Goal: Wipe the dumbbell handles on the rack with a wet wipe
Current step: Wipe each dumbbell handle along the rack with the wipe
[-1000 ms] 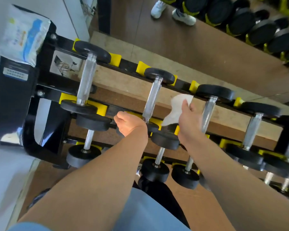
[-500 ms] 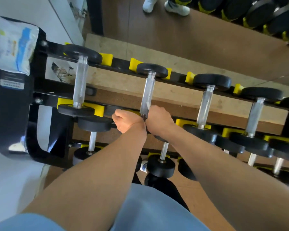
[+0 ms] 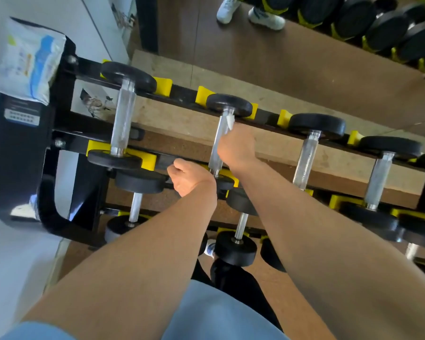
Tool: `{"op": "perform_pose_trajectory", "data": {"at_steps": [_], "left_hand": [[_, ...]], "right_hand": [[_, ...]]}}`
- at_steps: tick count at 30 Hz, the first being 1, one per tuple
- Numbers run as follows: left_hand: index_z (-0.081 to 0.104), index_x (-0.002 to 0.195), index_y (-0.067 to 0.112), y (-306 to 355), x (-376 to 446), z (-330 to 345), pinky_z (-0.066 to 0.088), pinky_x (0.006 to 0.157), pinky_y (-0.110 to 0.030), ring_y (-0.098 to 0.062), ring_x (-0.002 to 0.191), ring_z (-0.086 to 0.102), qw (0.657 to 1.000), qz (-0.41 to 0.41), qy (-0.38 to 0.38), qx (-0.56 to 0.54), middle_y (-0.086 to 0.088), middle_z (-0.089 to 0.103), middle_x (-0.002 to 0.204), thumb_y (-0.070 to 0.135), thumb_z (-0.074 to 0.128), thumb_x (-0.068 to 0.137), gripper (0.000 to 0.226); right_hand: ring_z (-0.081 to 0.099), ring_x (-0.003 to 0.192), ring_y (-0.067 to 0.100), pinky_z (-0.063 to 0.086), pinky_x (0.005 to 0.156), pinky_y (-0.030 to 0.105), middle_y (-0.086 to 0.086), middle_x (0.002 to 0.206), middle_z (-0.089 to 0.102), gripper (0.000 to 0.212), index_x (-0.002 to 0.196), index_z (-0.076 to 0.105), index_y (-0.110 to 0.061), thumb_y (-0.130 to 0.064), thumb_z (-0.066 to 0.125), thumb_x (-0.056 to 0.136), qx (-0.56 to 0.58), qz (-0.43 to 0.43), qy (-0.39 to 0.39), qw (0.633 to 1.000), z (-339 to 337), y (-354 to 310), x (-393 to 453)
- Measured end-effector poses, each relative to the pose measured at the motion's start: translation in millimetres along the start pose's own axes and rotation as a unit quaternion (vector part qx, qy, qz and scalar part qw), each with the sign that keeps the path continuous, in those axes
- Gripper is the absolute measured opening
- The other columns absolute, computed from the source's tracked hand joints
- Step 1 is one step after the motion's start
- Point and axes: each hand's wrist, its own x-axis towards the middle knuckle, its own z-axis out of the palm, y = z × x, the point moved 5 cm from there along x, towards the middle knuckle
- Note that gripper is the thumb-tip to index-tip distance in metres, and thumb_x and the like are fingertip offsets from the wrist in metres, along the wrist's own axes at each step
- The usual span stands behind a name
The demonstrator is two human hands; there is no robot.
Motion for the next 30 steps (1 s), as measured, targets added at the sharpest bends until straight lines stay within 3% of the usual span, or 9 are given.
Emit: {"op": "perform_pose_trajectory", "data": {"at_steps": [4, 9, 12, 15, 19, 21, 24, 27, 30], "left_hand": [[0.059, 0.121, 0.013, -2.1, 2.6, 2.6, 0.033, 0.081, -0.035, -0.028, 0.092, 0.05, 1.0, 0.024, 0.003, 0.013, -0.017, 0.062, 0.12, 0.033, 0.027, 0.104, 0.041], [0.058, 0.126, 0.01, 6.0, -5.7, -2.6, 0.028, 0.08, -0.033, -0.035, 0.104, 0.054, 0.999, 0.026, 0.004, 0.028, -0.019, 0.061, 0.124, 0.031, 0.027, 0.105, 0.043], [0.052, 0.133, 0.014, 6.9, -13.1, -7.4, 0.034, 0.084, -0.035, -0.03, 0.098, 0.052, 0.999, 0.0, -0.033, 0.028, -0.014, 0.059, 0.126, 0.04, 0.028, 0.104, 0.046], [0.046, 0.14, 0.021, 5.1, -11.4, -14.9, 0.041, 0.099, -0.045, -0.031, 0.107, 0.055, 0.996, -0.061, -0.063, -0.012, -0.009, 0.057, 0.132, 0.064, 0.032, 0.097, 0.063], [0.054, 0.124, 0.018, 4.5, -16.8, -51.3, 0.041, 0.089, -0.04, -0.03, 0.105, 0.058, 1.0, 0.002, -0.026, -0.01, -0.006, 0.061, 0.113, 0.065, 0.046, 0.094, 0.057], [0.057, 0.108, 0.017, -6.4, -37.9, -64.6, 0.044, 0.083, -0.039, -0.022, 0.09, 0.057, 0.994, 0.102, -0.048, 0.013, -0.001, 0.06, 0.097, 0.062, 0.051, 0.093, 0.048], [0.063, 0.101, 0.016, -32.3, -94.1, -57.5, 0.048, 0.082, -0.035, -0.014, 0.08, 0.054, 0.962, 0.194, -0.164, 0.096, 0.001, 0.06, 0.086, 0.061, 0.054, 0.092, 0.047], [0.071, 0.103, 0.023, -66.7, -153.4, -32.1, 0.04, 0.077, -0.029, -0.011, 0.076, 0.049, 0.93, 0.146, -0.306, 0.139, 0.007, 0.055, 0.077, 0.066, 0.054, 0.088, 0.049], [0.072, 0.098, 0.022, -91.0, -197.6, -14.0, 0.038, 0.075, -0.03, -0.013, 0.075, 0.051, 0.914, 0.125, -0.365, 0.127, 0.007, 0.062, 0.074, 0.071, 0.057, 0.08, 0.054]], "right_hand": [[0.063, 0.096, 0.029, 0.043, 0.069, 0.03, 0.012, 0.107, 0.062, 0.028, 0.119, 0.058, -0.005, -0.015, 0.065, 0.094, -0.178, -0.057, -0.084, 0.979, 5.5, 15.6, -22.5], [0.052, 0.067, 0.015, 0.037, 0.054, 0.025, -0.001, 0.078, 0.053, 0.009, 0.104, 0.059, -0.011, -0.01, 0.058, 0.095, -0.324, -0.199, -0.224, 0.897, -4.1, 30.0, -51.1], [0.059, 0.084, 0.02, 0.038, 0.06, 0.026, -0.002, 0.094, 0.063, 0.027, 0.114, 0.064, -0.019, -0.005, 0.051, 0.095, -0.215, -0.184, -0.224, 0.933, -24.0, 43.3, -53.5], [0.058, 0.101, 0.016, 0.046, 0.08, 0.031, -0.007, 0.117, 0.059, 0.034, 0.136, 0.047, -0.026, -0.02, 0.047, 0.102, 0.007, -0.102, -0.169, 0.98, -46.4, 79.4, -53.8], [0.065, 0.109, 0.019, 0.056, 0.095, 0.044, -0.003, 0.124, 0.066, 0.03, 0.131, 0.055, -0.026, -0.03, 0.056, 0.101, 0.327, -0.011, -0.129, 0.936, -72.5, 130.3, -61.4], [0.068, 0.107, 0.018, 0.057, 0.094, 0.042, -0.004, 0.117, 0.071, 0.022, 0.123, 0.063, -0.027, -0.028, 0.057, 0.101, 0.383, -0.01, -0.14, 0.913, -82.4, 147.6, -68.2], [0.069, 0.105, 0.018, 0.055, 0.097, 0.045, -0.007, 0.104, 0.076, 0.014, 0.107, 0.07, -0.028, -0.031, 0.058, 0.1, 0.427, -0.009, -0.167, 0.889, -95.1, 170.3, -79.1], [0.069, 0.107, 0.023, 0.051, 0.101, 0.049, -0.001, 0.106, 0.076, 0.019, 0.107, 0.072, -0.023, -0.034, 0.06, 0.098, 0.437, -0.027, -0.183, 0.88, -108.2, 195.0, -84.6], [0.069, 0.107, 0.022, 0.052, 0.1, 0.048, -0.001, 0.108, 0.075, 0.018, 0.11, 0.072, -0.024, -0.031, 0.063, 0.096, 0.431, -0.055, -0.192, 0.88, -126.2, 220.7, -85.3]]}}
